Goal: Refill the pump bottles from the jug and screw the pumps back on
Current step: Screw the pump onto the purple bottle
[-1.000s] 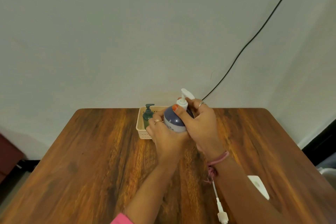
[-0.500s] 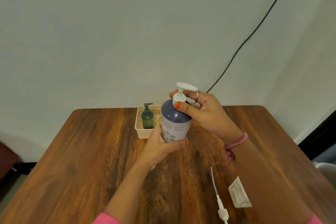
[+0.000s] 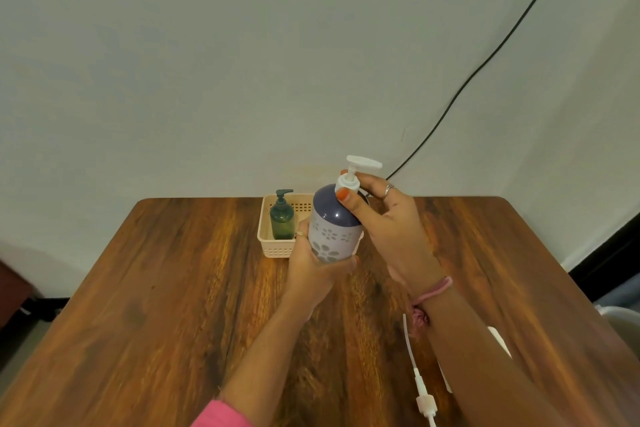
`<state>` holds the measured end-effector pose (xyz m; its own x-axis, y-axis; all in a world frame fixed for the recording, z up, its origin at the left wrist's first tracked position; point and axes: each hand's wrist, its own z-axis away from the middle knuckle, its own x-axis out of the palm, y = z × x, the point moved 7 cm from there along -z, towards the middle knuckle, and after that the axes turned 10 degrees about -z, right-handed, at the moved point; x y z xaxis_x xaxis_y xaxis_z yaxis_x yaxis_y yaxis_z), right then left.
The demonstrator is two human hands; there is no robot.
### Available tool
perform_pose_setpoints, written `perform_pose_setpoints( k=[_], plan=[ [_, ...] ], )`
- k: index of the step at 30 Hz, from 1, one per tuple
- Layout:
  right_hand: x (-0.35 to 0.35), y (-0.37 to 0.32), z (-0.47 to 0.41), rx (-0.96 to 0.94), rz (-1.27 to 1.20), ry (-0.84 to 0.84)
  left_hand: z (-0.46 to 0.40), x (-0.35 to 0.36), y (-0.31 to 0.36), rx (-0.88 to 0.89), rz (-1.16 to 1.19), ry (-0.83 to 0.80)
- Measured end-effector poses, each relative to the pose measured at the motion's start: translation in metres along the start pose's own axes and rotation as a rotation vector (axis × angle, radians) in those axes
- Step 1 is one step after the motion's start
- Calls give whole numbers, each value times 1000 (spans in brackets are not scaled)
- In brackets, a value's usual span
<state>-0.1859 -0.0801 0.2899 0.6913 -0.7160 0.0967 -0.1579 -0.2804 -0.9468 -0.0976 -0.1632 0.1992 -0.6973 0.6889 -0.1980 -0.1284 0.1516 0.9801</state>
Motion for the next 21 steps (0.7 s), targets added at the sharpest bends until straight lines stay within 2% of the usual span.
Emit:
perform_pose_setpoints(
  k=[3,5,7,14,21],
  plan=[
    [-4,16,3,83,36,-44,-9,2,-4,-32,39,8],
    [-10,30,6,116,167,-31,-15,1,-8,-39,75,9],
    [-11,41,8,138,266,-19,-22,1,-11,-22,-4,7],
    [-14,70,-11,135,333,109,-53,17,-24,-79,138,63],
    [-11,104,-41,160,431,131,-81,17,-42,-32,-29,53]
  ],
)
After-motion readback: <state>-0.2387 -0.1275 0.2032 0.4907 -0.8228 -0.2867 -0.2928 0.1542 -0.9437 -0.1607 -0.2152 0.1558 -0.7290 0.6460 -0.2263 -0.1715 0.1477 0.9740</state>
